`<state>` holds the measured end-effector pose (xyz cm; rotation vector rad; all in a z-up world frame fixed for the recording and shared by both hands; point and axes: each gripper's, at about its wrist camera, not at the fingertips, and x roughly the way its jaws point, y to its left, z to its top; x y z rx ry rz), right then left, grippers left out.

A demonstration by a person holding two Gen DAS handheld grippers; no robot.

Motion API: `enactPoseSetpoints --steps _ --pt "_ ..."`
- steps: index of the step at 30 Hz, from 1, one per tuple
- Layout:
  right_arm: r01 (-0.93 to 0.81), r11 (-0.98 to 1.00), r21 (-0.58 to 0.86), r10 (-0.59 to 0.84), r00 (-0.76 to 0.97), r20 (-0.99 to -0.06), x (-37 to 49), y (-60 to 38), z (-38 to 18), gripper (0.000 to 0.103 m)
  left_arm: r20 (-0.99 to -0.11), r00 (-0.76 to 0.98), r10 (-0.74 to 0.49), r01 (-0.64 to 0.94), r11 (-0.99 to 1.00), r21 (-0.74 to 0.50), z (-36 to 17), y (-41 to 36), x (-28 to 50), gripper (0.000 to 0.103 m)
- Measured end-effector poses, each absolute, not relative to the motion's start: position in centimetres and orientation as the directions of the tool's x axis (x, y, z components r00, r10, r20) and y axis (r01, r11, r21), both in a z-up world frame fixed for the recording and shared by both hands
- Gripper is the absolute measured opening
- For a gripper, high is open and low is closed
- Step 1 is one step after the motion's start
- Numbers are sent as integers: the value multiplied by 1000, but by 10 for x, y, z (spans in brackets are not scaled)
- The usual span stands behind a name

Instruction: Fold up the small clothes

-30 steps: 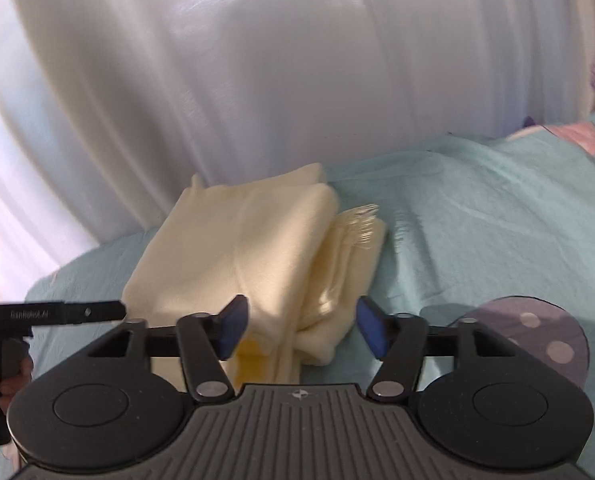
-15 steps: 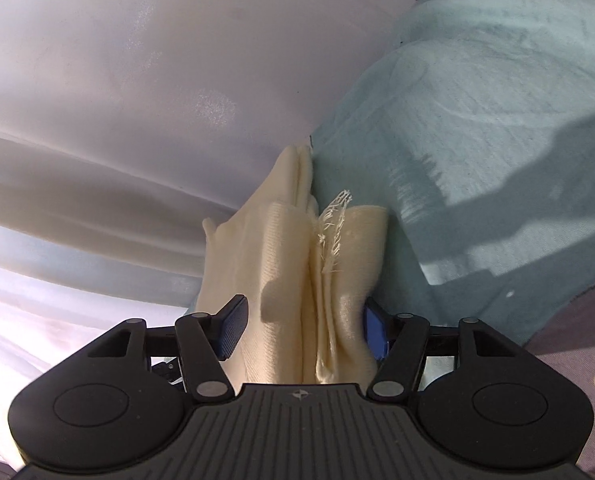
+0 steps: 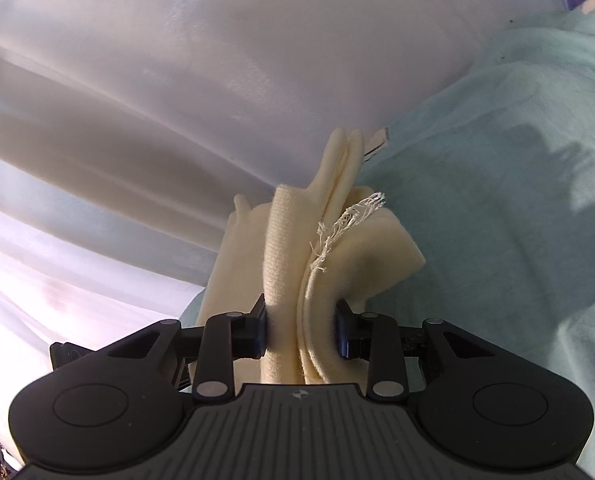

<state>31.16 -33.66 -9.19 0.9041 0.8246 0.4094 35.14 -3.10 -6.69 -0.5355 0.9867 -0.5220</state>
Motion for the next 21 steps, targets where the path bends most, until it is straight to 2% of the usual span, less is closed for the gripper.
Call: enactPoseSetpoints --steps 3,9,12,16,18,21 --pt "-24 568 823 659 612 -437 313 -314 -80 30 -626 482 -613 195 771 -606 -46 -28 335 34" --pt "-68 514 855 748 524 -408 321 -258 -77 30 -659 560 -502 161 846 -508 -6 2 295 34" --pt "-75 512 856 773 475 -421 329 -227 -84 30 -687 591 -423 132 891 -434 3 16 278 34" --pt "-61 557 829 765 427 -482 338 -190 -95 31 -735 598 -320 78 936 -344 -3 28 265 35" --pt "-67 601 797 735 438 -517 343 -180 -93 35 -756 589 -287 52 946 -319 -13 31 263 36" --pt "-76 731 678 616 500 -609 341 -173 -78 52 -754 602 -262 40 953 -299 -20 36 260 39"
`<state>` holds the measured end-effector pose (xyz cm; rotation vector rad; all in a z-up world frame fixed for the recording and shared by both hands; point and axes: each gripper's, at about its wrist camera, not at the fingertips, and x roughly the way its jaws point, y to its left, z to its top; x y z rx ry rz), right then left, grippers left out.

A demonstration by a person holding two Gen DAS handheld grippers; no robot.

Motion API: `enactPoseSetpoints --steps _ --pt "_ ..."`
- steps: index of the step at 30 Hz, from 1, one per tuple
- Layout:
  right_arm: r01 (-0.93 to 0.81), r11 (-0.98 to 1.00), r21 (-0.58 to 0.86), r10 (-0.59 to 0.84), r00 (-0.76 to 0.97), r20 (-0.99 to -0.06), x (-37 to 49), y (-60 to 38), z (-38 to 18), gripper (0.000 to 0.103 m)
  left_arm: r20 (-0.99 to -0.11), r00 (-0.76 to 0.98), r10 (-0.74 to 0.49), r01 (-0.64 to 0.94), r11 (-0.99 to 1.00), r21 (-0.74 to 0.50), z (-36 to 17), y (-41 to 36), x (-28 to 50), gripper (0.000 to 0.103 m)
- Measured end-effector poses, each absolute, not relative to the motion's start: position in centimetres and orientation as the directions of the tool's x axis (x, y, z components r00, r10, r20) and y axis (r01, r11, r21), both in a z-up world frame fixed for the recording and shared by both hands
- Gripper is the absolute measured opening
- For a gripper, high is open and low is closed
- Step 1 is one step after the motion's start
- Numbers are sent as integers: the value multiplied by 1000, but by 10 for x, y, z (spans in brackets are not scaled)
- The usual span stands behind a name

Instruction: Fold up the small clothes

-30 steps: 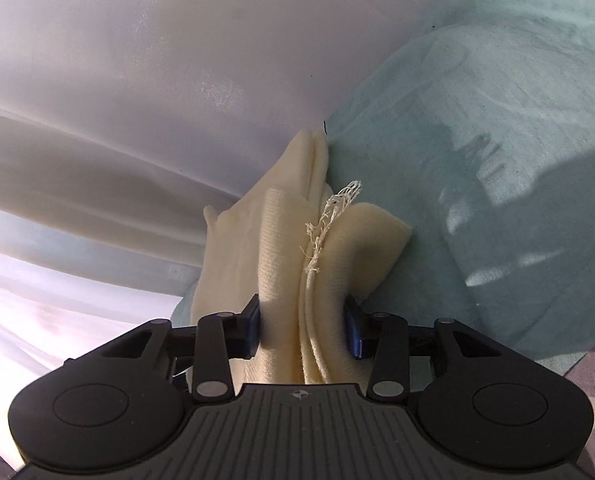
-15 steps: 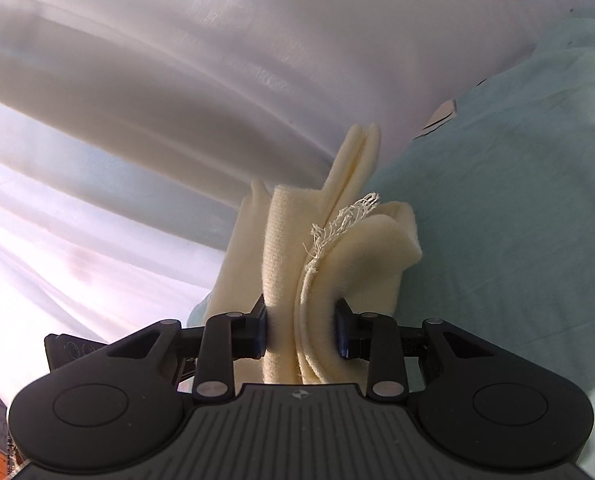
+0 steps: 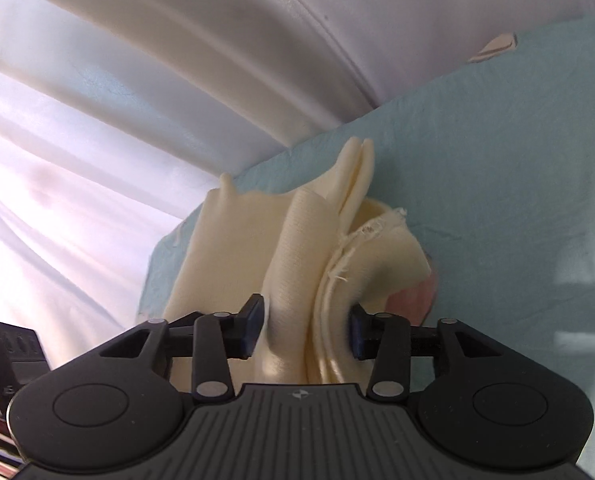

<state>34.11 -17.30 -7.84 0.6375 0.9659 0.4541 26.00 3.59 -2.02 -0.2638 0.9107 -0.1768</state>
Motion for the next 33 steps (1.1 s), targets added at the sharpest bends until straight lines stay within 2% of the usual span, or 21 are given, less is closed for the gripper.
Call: enactPoseSetpoints --steps 2,4,6,8,10,13,17,21,23,26,27,28,33 --pt "-71 831 551 487 572 -660 328 -172 -66 58 -757 600 -261 27 951 -307 -21 40 259 41" --pt "-76 889 451 386 653 -652 317 -173 -53 59 -759 604 -243 12 955 -295 -21 43 257 44" --pt "-105 880 462 407 667 -624 312 -177 -49 59 -758 624 -189 -7 969 -246 -20 47 253 47" --pt "-154 840 521 489 633 -601 307 -175 -49 59 -728 672 -136 -19 979 -201 -14 53 246 50" --pt "-184 839 513 509 602 -615 305 -170 -53 59 -707 701 -90 -45 984 -170 -10 59 242 56" --pt "-198 877 438 461 606 -648 297 -169 -55 59 -710 701 -68 -79 982 -171 -14 67 245 60" --pt "-176 894 413 427 618 -660 299 -159 -61 59 -737 671 -81 -100 975 -198 -26 74 247 62" --pt "-150 945 291 314 668 -675 309 -148 -64 59 -733 673 -100 -87 973 -213 -32 73 244 65" --pt "-154 945 290 318 651 -689 314 -148 -67 59 -726 679 -107 -74 974 -213 -34 70 244 67" --pt "-186 944 274 329 606 -724 329 -139 -78 44 -726 679 -103 -65 978 -200 -37 63 251 69" --pt "-203 945 255 326 607 -725 331 -135 -80 24 -726 680 -103 -64 978 -199 -38 62 253 69" --pt "-227 946 232 324 612 -722 332 -133 -79 13 -725 680 -103 -64 978 -199 -39 60 256 69" --pt "-312 948 61 265 670 -694 319 -123 -77 9 -717 692 -81 -70 981 -179 -41 50 270 71"
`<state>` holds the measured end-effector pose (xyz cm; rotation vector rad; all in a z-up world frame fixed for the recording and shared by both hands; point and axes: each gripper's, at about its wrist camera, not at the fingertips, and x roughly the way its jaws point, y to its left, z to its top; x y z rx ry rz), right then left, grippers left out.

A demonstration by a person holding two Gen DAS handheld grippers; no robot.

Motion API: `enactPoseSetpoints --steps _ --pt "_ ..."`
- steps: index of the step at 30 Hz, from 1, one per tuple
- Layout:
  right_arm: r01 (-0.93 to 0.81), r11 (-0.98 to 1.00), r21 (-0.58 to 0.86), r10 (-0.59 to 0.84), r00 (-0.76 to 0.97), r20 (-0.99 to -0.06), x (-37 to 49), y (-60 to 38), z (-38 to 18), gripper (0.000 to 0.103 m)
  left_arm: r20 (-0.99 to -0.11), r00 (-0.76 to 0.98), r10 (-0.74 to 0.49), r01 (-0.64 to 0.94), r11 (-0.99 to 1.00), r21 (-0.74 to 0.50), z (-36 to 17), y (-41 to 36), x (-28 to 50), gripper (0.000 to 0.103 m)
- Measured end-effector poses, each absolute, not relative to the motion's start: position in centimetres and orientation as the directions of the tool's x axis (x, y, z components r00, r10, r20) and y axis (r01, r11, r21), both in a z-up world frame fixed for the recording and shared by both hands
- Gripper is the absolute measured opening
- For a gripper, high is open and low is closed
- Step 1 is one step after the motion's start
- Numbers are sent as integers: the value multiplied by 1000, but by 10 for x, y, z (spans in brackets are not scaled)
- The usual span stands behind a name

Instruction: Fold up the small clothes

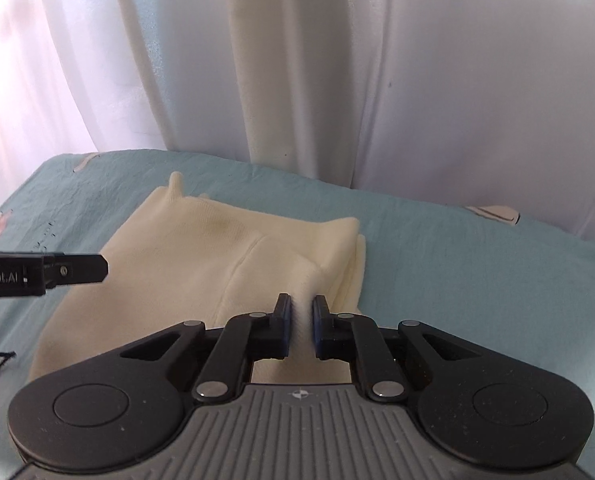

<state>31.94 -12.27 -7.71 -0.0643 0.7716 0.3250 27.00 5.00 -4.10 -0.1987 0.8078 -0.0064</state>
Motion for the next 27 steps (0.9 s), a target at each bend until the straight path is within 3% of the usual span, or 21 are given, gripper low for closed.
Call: enactPoseSetpoints --steps 2,4,5,6,9,14,17,20,21,23,27 --pt "-279 959 -52 163 691 -704 319 -122 -87 8 -708 703 -58 -74 985 -155 -43 46 274 73" --pt "-258 966 -32 162 696 -700 319 -126 -90 10 -709 704 -52 -74 986 -146 -45 45 279 74" --pt "-243 970 -12 164 690 -705 319 -127 -86 13 -712 700 -57 -72 986 -150 -47 45 281 74" --pt "-218 976 11 163 697 -699 319 -127 -80 23 -713 698 -64 -68 986 -155 -49 45 282 74" --pt "-220 972 78 217 732 -646 320 -117 -60 32 -710 702 -55 -74 986 -150 -51 49 289 74" --pt "-266 937 228 349 666 -659 357 -77 -66 32 -705 708 34 -192 971 -145 -53 57 306 74" --pt "-243 948 206 316 643 -698 377 -60 -87 26 -707 702 81 -237 963 -125 -58 55 321 74" --pt "-217 970 107 233 712 -662 377 -58 -87 20 -721 687 91 -232 967 -100 -67 46 342 74" --pt "-204 974 95 215 724 -655 377 -61 -90 20 -725 683 85 -226 969 -99 -70 43 348 74" --pt "-160 979 123 201 731 -652 380 -74 -96 33 -739 670 78 -212 973 -89 -76 36 362 74" --pt "-110 970 215 226 732 -643 380 -94 -100 34 -730 675 102 -205 977 -53 -80 27 378 82"
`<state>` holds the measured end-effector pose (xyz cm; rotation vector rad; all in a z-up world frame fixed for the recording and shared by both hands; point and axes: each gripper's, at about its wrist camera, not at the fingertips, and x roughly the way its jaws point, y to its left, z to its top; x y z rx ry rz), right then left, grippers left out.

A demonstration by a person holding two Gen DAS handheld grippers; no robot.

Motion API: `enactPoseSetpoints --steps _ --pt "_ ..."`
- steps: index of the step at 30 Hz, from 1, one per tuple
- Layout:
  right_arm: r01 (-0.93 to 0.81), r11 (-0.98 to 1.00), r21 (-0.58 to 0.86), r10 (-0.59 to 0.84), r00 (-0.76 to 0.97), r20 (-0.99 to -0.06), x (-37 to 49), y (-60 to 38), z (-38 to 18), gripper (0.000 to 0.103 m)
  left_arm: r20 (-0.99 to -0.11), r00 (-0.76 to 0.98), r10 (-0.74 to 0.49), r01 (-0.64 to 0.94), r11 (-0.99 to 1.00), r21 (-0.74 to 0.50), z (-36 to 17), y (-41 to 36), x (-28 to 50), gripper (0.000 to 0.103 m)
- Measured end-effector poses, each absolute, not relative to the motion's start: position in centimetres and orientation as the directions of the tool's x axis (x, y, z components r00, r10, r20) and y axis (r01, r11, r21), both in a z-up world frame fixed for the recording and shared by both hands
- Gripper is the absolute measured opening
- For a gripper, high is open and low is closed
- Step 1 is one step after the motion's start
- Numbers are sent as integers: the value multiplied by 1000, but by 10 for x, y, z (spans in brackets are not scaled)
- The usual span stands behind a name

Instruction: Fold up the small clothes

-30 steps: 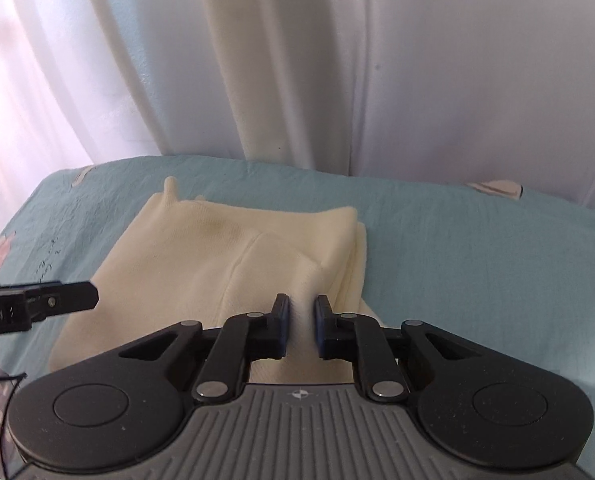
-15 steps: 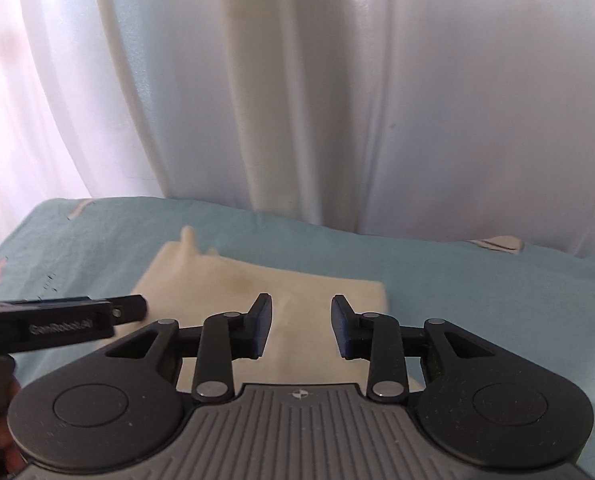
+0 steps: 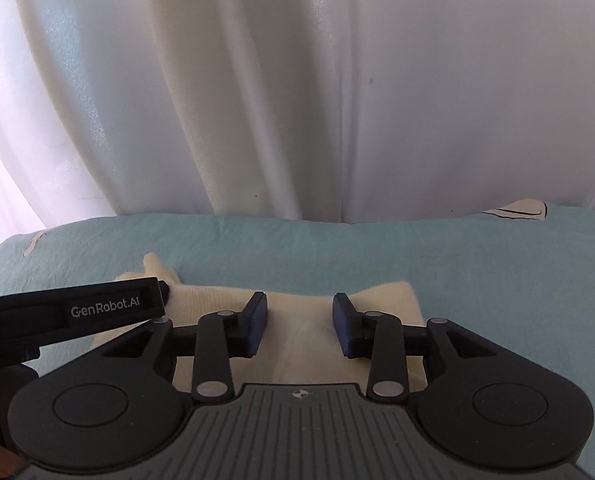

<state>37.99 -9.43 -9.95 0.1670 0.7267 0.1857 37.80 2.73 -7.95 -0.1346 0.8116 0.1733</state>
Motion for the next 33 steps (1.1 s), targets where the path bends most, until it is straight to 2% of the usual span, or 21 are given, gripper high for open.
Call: enactPoseSetpoints --steps 6,9,12,15,16,18,21,23,25,29,33 --pt "-100 952 290 266 737 -621 378 -105 -101 37 -731 675 103 -243 966 -88 -88 34 384 93" --pt "-72 927 368 297 738 -606 368 -118 -100 41 -739 668 82 -245 963 -114 -86 42 376 93" --pt "-77 925 372 307 729 -612 326 -130 -90 51 -753 654 77 -217 972 -89 -78 49 348 92" --pt "-134 881 454 397 729 -557 262 -154 -83 57 -727 680 96 -180 983 -38 -69 61 293 91" --pt "-154 864 480 431 719 -545 241 -162 -81 63 -707 699 107 -177 984 -26 -67 66 271 91" --pt "-144 841 521 464 687 -559 202 -177 -78 75 -724 678 127 -176 984 9 -64 74 235 85" --pt "-71 773 631 532 615 -583 161 -196 -89 75 -749 661 43 -154 985 -79 -64 94 176 83" --pt "-44 697 716 605 573 -553 147 -204 -100 69 -744 667 -41 -128 977 -169 -64 100 146 83" --pt "11 640 768 634 558 -536 140 -205 -112 56 -734 670 -112 -93 968 -233 -64 100 126 83" --pt "124 502 856 646 605 -466 153 -211 -128 48 -725 657 -205 -42 951 -306 -70 82 118 80" --pt "130 390 912 677 631 -379 160 -207 -130 45 -645 619 -448 -69 787 -613 -83 88 121 80"
